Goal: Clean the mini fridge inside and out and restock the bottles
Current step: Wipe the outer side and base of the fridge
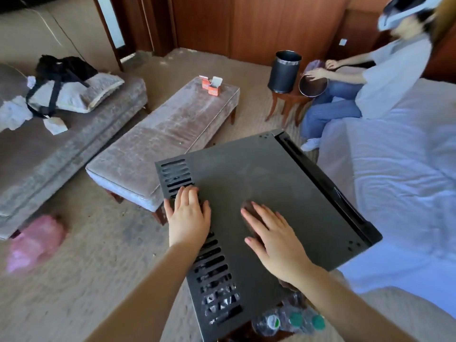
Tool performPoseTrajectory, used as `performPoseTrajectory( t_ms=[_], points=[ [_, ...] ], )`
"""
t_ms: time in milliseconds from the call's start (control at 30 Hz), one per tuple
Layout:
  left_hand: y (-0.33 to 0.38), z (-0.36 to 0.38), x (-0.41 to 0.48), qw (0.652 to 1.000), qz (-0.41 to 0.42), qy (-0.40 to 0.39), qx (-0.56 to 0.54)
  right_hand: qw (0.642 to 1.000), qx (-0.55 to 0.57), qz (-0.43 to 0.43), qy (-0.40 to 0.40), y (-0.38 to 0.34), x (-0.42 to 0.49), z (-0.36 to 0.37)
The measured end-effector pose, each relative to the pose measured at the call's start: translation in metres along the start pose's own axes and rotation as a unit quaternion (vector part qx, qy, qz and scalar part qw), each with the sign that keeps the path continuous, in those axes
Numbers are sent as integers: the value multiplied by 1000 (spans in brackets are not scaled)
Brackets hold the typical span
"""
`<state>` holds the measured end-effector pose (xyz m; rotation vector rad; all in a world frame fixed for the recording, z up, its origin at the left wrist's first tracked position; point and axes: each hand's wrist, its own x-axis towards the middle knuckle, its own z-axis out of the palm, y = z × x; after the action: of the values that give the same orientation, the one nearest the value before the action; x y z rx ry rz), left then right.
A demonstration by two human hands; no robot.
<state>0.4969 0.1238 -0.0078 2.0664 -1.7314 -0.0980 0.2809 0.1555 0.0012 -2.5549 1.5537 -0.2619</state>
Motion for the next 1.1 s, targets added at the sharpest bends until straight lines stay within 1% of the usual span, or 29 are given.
performPoseTrajectory(
  t_ms=[100,167,200,267,333,400,433,467,500,567,633,667,700,733,800,867,900,1000,1100],
  points=[
    [-2,2,0,1000,0,2,-17,998,23,-37,-36,14,12,-3],
    [-4,2,-1,999,-8,-12,-33,998,35,-45,-29,32,35,-6],
    [-4,2,0,999,-14,-15,-36,998,43,-34,-16,43,52,-6],
    [-3,2,1,999,-19,-13,-35,998,56,15,19,71,94,-3],
    [-2,4,2,999,-15,-2,-30,993,53,96,37,94,138,-4],
    [-1,4,3,999,-24,-4,-24,982,48,178,43,96,172,-4],
    [0,4,3,999,-27,-7,-17,979,47,195,43,86,181,-3],
    [0,4,3,1000,-25,-9,-5,981,55,183,37,70,184,-2],
    [1,3,3,1000,-21,-11,8,987,68,140,28,49,180,1],
    [1,1,4,1000,-15,-10,24,996,85,9,11,8,150,8],
    [1,0,4,999,-24,-11,20,993,83,-87,-3,-5,109,10],
    [2,0,4,999,-27,-12,17,991,84,-106,-2,3,96,9],
    [3,0,3,999,-28,-12,15,991,80,-104,1,20,88,8],
    [3,0,1,999,-29,-13,13,994,71,-78,9,40,83,5],
    [1,-2,-1,999,-29,-14,5,998,52,15,38,90,79,-3],
    [-1,-3,-1,999,-34,-10,-6,991,44,106,64,134,73,-13],
    [-1,-3,-1,999,-37,-7,-10,987,49,135,71,148,68,-17],
    [2,-2,1,999,-35,-5,-4,981,75,159,81,156,44,-22],
    [3,0,0,999,-36,-4,7,987,27,138,81,148,33,-20]
  ],
)
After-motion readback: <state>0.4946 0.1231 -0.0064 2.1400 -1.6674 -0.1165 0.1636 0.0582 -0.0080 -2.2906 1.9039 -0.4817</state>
